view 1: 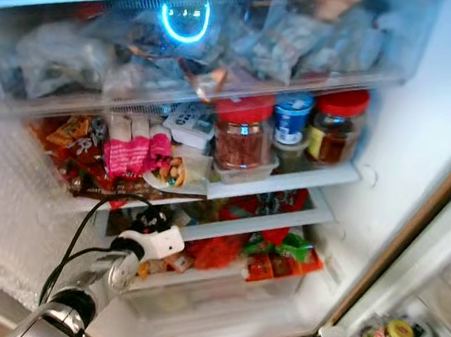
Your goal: Restocking fridge
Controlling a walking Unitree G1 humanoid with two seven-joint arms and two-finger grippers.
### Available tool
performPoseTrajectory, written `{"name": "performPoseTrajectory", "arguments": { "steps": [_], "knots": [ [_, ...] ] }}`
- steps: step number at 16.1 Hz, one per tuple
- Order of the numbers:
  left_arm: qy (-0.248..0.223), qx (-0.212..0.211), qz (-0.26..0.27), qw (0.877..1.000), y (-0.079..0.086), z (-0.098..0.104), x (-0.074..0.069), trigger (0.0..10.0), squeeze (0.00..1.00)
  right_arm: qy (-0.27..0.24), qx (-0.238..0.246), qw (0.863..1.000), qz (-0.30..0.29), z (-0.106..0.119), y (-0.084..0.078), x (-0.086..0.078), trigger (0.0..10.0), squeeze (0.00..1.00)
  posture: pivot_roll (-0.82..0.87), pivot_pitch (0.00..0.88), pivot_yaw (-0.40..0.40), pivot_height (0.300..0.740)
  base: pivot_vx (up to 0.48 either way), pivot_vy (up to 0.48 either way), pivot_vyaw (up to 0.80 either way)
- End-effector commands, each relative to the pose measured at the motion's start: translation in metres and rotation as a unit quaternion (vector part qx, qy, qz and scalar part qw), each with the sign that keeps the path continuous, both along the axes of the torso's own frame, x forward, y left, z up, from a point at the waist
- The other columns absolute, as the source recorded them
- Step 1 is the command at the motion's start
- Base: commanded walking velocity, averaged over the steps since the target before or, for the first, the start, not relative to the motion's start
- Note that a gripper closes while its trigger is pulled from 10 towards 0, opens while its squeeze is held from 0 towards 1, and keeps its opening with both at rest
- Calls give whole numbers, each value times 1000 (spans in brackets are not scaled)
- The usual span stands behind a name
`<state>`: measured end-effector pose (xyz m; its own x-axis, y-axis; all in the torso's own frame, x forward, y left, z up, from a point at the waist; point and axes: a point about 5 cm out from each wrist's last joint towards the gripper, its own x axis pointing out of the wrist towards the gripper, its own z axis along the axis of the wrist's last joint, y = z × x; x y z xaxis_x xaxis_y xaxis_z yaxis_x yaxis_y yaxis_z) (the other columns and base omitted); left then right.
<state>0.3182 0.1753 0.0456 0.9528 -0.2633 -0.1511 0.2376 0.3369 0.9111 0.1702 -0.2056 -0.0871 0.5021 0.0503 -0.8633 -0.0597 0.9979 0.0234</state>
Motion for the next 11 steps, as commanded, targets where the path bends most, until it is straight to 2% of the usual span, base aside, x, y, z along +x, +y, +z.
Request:
{"name": "performPoseTrajectory", "arguments": {
  "steps": [1,2,3,4,11],
  "knots": [
    [36,15,5,999,5,-13,-8,10000,0,-2,-4,1000,-2,1,-3,2,10000,0,-90,0,18,637,0,0,0],
    [36,21,-2,999,3,-13,-7,10000,0,-2,-4,1000,-1,2,-3,2,10000,0,-92,0,17,637,0,0,0],
    [33,24,-7,999,2,-11,-5,10000,420,-2,-4,1000,-2,2,-3,2,10000,0,-94,0,17,637,0,0,0],
    [31,27,-10,999,1,-8,-2,10000,1000,-2,-5,1000,-2,2,-4,2,10000,0,-98,0,18,637,0,0,0],
    [24,16,-12,1000,-1,6,10,10000,1000,-3,-7,1000,-3,2,-6,3,10000,0,-100,0,12,637,0,0,0]
  ]
}}
